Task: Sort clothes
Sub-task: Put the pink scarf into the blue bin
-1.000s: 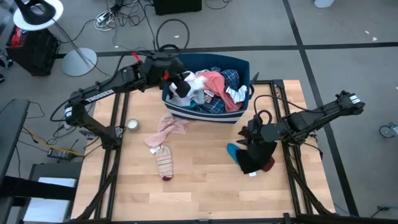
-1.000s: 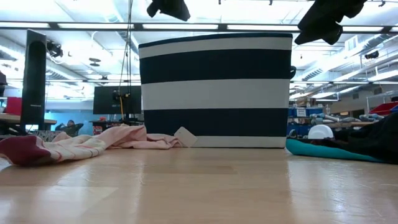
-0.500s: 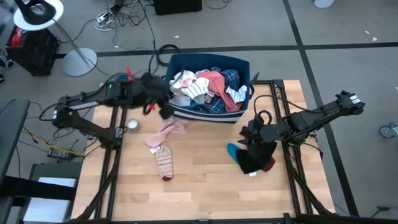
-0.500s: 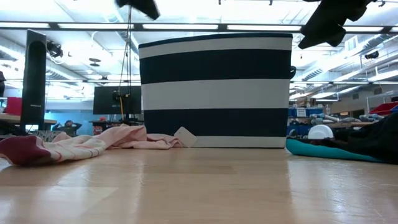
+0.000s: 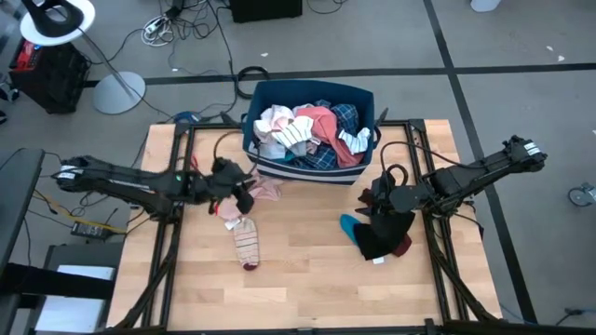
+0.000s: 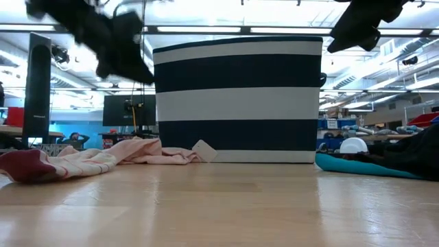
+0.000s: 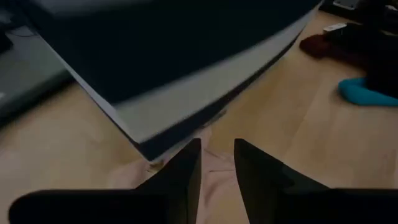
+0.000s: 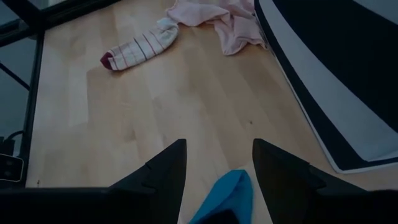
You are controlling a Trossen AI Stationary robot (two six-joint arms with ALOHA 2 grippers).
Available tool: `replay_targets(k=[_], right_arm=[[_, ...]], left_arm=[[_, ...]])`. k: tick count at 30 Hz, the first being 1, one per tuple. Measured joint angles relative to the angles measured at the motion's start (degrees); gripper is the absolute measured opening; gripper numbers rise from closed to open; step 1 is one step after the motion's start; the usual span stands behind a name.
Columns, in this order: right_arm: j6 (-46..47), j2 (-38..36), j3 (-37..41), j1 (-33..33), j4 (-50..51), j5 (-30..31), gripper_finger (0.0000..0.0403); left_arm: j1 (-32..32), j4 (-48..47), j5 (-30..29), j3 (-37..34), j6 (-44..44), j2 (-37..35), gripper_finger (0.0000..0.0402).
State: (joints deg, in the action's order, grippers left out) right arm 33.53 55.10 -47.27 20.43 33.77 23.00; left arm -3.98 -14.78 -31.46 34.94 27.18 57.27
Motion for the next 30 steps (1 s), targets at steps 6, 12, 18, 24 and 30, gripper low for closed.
replay_targets(k=[6, 12, 18, 24, 30], right_arm=[[0.01, 0.01, 0.00, 0.00, -0.91, 0.13, 0.0183], [-0.14, -0.01, 0.00, 0.00, -0.93, 0.13, 0.0182], [-0.16, 0.01, 0.00, 0.00, -0.92, 0.11, 0.0182], [-0.16, -0.01, 0.01, 0.00, -0.98, 0.09, 0.0181], [-0.14, 0.01, 0.00, 0.00, -1.02, 0.07, 0.0180]], left_arm=[[1.93, 17.95, 0.25, -10.50, 0.35, 4.26, 0.0099], [4.98, 18.85, 0.16, -13.78, 2.20, 8.46, 0.0099], [7.54, 19.29, 5.97, -14.56, 6.55, 14.28, 0.0099], [8.20, 19.74, 16.11, -14.47, 6.29, 18.29, 0.0097], [8.25, 19.39, 17.68, -13.68, 7.80, 18.42, 0.0015]])
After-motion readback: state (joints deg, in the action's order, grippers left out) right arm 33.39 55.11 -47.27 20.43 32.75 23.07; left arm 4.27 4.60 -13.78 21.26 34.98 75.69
